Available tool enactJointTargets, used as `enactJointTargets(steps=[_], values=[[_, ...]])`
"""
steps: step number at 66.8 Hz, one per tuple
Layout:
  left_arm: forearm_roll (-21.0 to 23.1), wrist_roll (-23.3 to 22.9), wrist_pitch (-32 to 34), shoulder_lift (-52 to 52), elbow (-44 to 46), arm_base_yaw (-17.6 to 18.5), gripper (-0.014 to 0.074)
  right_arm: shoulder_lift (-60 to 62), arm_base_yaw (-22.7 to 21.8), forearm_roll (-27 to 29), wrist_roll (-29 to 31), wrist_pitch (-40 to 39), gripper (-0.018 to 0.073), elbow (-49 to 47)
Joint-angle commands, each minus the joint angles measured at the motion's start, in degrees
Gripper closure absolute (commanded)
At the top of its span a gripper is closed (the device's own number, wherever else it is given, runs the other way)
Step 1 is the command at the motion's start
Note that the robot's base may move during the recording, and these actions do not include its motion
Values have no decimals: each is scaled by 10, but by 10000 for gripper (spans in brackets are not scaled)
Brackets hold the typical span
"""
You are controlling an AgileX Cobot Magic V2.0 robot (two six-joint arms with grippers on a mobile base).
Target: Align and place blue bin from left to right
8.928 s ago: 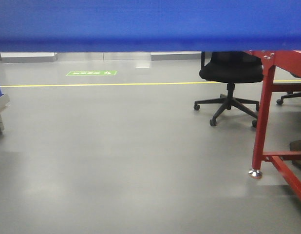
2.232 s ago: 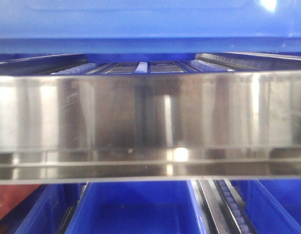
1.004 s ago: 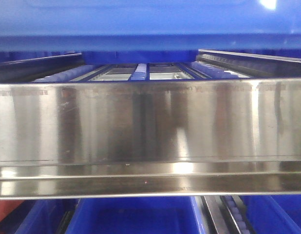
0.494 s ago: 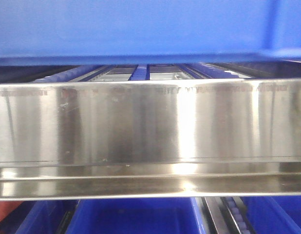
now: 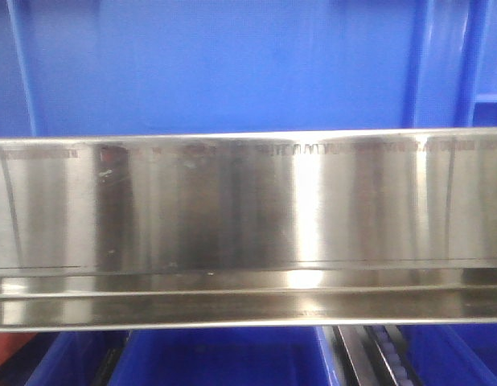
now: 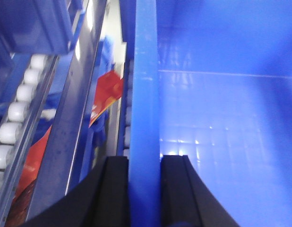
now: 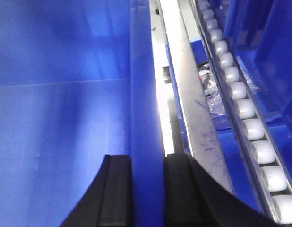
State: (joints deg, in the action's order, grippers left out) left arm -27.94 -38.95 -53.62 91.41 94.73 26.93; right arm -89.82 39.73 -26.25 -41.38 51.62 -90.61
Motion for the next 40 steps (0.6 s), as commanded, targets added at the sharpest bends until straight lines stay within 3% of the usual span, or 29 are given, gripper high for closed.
enactJointTargets(steps=[1, 25, 32, 36, 40], values=[[8, -1, 50, 1, 9, 7, 707, 4, 4, -1, 0, -61, 637, -13], [7, -1, 50, 5, 9, 7, 693, 4, 4, -1, 0, -69, 637, -13], [7, -1, 50, 4, 9, 7, 550, 4, 4, -1, 0, -66, 618, -13], [7, -1, 50, 3, 9, 7, 427, 4, 4, -1, 0, -61, 535, -13], [7, -1, 50, 2, 9, 7, 301, 4, 4, -1, 0, -58, 391, -13]])
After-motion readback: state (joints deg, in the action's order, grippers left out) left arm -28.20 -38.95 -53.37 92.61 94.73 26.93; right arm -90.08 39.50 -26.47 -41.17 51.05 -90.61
